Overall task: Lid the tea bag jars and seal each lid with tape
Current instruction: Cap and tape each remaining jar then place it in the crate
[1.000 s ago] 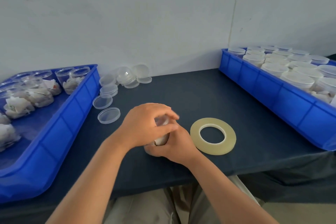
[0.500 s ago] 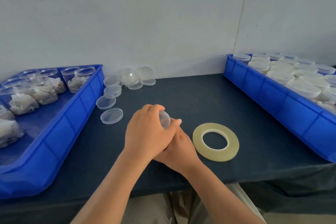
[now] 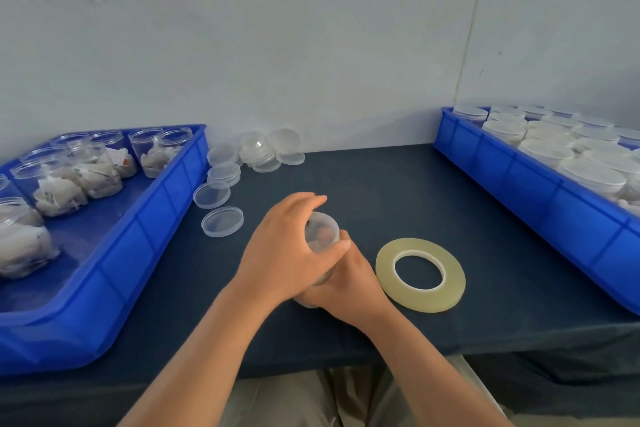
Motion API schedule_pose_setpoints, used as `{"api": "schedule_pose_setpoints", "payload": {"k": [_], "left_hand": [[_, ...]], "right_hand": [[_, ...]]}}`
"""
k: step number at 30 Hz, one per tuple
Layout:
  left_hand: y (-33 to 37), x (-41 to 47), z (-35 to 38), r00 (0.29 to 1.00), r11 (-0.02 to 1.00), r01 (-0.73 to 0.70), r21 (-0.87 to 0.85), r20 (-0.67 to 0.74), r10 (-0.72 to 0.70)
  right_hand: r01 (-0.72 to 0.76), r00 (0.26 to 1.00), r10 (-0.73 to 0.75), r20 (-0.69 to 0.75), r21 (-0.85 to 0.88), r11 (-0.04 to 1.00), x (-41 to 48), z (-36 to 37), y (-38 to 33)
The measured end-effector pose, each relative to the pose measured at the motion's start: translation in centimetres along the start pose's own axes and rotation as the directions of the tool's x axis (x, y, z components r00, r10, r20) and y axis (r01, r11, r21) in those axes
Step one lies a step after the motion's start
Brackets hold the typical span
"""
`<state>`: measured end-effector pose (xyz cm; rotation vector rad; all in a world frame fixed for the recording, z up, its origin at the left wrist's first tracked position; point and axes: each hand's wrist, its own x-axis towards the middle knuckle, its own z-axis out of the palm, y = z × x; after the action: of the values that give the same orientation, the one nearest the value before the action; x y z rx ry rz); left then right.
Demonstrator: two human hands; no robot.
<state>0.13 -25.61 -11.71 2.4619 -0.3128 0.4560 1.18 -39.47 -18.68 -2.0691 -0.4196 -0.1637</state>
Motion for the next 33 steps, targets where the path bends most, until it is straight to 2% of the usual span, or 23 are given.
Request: {"api": "schedule_pose_setpoints", "payload": {"k": [3,5,8,19,24,26,27,29,31,33], "left_hand": [[0.7,-0.7,1.3,0.978,0.979,0.196,-0.060,-0.067,-0.200],[0.9,-0.7,1.9,0.968,0.971,0.222,-0.088,-0.098,-0.230],[0.6,-0.4,2.1,0.972,0.979,0.167,-0.118,-0.144,-0.184],[-1.3,0.3,0.9,0.997,0.979,0.055,-0.197,-0.040,-0.064],[-1.7,0.2,1.3,0.997,0.970,0.034,-0.240,-0.054,-0.048],[-1.7,0.2,1.1,0.999,0.970,0.019,-0.244,-0.036,-0.029],[-1.7,0.2,1.0,1.000,0.969,0.010,-0.246,-0.025,-0.017],[-1.7,0.2,0.8,1.000,0.966,0.001,-0.257,-0.006,-0.003],[-1.7,0.2,0.8,1.000,0.964,-0.004,-0.266,0.001,0.005],[-1.7,0.1,0.9,1.000,0.965,-0.020,-0.260,-0.014,0.016]], "right_hand": [[0.040,0.999,-0.041,-0.009,-0.122,0.992,-0.1,0.2,-0.3],[0.053,0.998,-0.056,-0.014,-0.156,0.986,-0.2,0.2,-0.4],[-0.007,1.000,0.006,-0.003,-0.071,0.997,-0.1,0.1,0.0],[-0.055,0.998,0.055,-0.011,0.021,0.998,-0.1,-0.5,0.0],[-0.025,0.999,0.024,-0.021,-0.061,0.998,-0.6,-0.2,-0.9],[0.000,0.999,0.002,0.037,-0.057,0.998,-1.1,-1.0,-0.9],[0.029,0.997,-0.019,0.080,-0.126,0.992,-1.3,-2.0,-0.7],[0.089,0.988,-0.032,0.150,-0.393,0.915,-1.7,-4.5,0.1],[0.025,0.990,0.059,0.129,-0.566,0.824,-2.7,-7.1,1.5],[-0.087,0.985,0.160,0.058,-0.638,0.765,-4.2,-9.1,3.0]]}}
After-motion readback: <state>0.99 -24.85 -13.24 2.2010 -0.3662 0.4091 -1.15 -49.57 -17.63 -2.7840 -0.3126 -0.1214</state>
